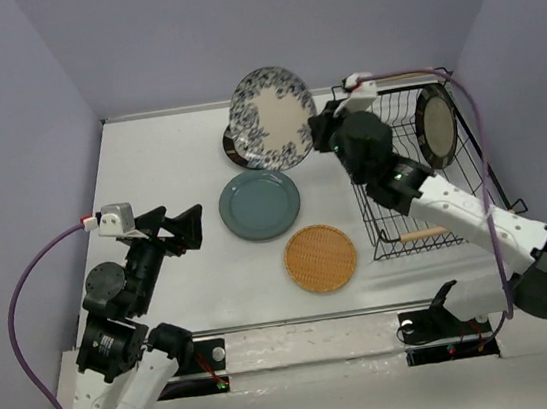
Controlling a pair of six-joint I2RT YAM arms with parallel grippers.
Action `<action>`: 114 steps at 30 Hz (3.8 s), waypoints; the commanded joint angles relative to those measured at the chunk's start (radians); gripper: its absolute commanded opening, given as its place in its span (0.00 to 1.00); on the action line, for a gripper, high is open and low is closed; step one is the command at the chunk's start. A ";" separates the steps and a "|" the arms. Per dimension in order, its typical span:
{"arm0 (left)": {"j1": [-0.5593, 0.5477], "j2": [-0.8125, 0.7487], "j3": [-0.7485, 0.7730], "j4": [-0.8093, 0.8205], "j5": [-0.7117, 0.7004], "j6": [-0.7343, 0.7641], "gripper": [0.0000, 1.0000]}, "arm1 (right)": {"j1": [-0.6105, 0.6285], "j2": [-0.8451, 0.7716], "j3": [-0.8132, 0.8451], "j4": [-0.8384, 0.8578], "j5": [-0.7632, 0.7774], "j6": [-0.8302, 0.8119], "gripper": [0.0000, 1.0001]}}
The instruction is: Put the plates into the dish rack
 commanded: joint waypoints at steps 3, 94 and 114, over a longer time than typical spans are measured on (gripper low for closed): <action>-0.010 -0.014 -0.006 0.048 0.014 0.011 0.99 | -0.291 -0.145 0.184 -0.011 0.166 -0.319 0.07; -0.059 -0.002 0.000 0.045 0.001 0.020 0.99 | -0.777 0.183 -0.103 0.194 -0.001 -0.821 0.26; -0.059 0.090 -0.003 0.037 0.042 -0.004 0.99 | -0.777 0.114 0.063 0.050 -0.004 -0.589 0.75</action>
